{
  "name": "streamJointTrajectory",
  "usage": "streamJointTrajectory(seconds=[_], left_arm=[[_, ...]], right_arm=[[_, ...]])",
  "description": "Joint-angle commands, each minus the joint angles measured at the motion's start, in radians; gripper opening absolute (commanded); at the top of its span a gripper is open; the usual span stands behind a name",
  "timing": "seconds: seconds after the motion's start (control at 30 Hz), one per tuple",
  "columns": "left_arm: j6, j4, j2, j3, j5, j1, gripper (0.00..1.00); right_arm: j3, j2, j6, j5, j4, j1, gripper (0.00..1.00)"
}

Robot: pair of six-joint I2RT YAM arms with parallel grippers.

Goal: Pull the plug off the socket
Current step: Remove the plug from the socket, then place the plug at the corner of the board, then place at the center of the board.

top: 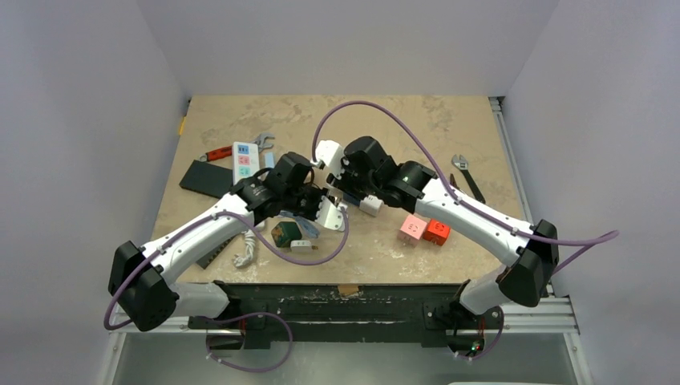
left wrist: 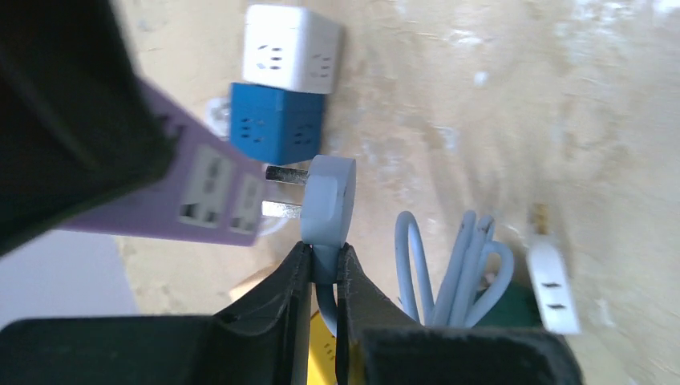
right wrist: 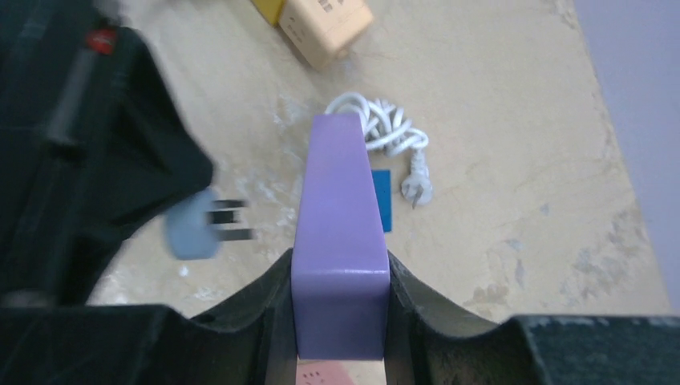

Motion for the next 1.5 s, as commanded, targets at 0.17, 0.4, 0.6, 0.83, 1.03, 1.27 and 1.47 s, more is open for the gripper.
streamJointTrajectory(seconds=[0.17, 0.4, 0.6, 0.83, 1.03, 1.27, 1.47], left_arm=[[0.156, -0.183, -0.057, 0.007, 0.130, -0.059, 0.01], [0.110, -0.115, -0.032, 0.038, 0.074, -0.060, 0.02], [0.059, -0.131, 0.030, 0.117, 0.000, -0.057, 0.03], [-0.107, -0.142, 0.166, 0.323, -0.077, -0.042, 0.08], [-0.228, -0.251, 0.279, 0.440, -0.064, -0.047, 0.13], [-0.295, -0.305, 0.331, 0.386, -0.078, -0.067, 0.18], [-0.276, -0.310, 0.365, 0.295, -0.134, -0.067, 0.19]], right_arm=[[-0.061, -0.016, -0.182, 0.244, 0.317, -0.006, 0.00], [-0.130, 0.041, -0.229, 0.463, 0.594, -0.039, 0.00], [-0.097, 0.107, -0.011, 0.522, 0.608, -0.217, 0.00], [-0.069, 0.164, 0.445, 0.493, 0.373, -0.422, 0.00], [-0.148, 0.200, 0.655, 0.305, 0.303, -0.530, 0.00], [-0.228, 0.259, 0.828, 0.135, 0.294, -0.646, 0.00], [-0.221, 0.262, 0.861, 0.124, 0.295, -0.687, 0.18]])
